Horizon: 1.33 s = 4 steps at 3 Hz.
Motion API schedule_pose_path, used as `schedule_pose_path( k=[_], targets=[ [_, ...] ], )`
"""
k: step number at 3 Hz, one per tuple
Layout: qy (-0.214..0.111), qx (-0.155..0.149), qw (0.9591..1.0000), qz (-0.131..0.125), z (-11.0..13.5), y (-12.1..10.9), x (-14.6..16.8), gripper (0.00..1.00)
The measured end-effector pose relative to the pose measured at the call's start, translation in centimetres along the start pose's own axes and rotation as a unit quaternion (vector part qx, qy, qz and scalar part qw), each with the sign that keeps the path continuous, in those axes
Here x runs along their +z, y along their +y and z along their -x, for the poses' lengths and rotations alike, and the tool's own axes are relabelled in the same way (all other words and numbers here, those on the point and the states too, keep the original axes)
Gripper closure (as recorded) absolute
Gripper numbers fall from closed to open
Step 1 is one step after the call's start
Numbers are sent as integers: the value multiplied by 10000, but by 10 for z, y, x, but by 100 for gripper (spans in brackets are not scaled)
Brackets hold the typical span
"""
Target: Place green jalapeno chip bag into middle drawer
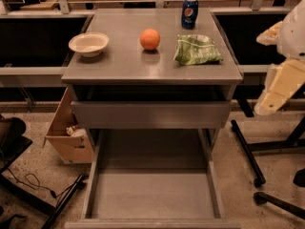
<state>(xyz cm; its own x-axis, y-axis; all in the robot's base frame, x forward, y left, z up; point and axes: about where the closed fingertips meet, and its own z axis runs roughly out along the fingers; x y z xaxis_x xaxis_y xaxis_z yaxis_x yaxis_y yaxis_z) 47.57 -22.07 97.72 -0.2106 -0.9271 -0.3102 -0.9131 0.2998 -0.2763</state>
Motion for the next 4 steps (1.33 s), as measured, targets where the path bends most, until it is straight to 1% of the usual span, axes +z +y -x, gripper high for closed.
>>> schedule_pose_path(
  k=[1, 2, 3, 4],
  targets=[
    [-889, 282, 9955, -163, 13, -55, 17, 0],
    [-1717, 696, 9821, -352, 29, -103, 33, 0],
    [-2279, 969, 9679, -424, 37, -134, 53, 0],
    [-2371, 1019, 9652, -423, 39, -139, 58, 0]
  ],
)
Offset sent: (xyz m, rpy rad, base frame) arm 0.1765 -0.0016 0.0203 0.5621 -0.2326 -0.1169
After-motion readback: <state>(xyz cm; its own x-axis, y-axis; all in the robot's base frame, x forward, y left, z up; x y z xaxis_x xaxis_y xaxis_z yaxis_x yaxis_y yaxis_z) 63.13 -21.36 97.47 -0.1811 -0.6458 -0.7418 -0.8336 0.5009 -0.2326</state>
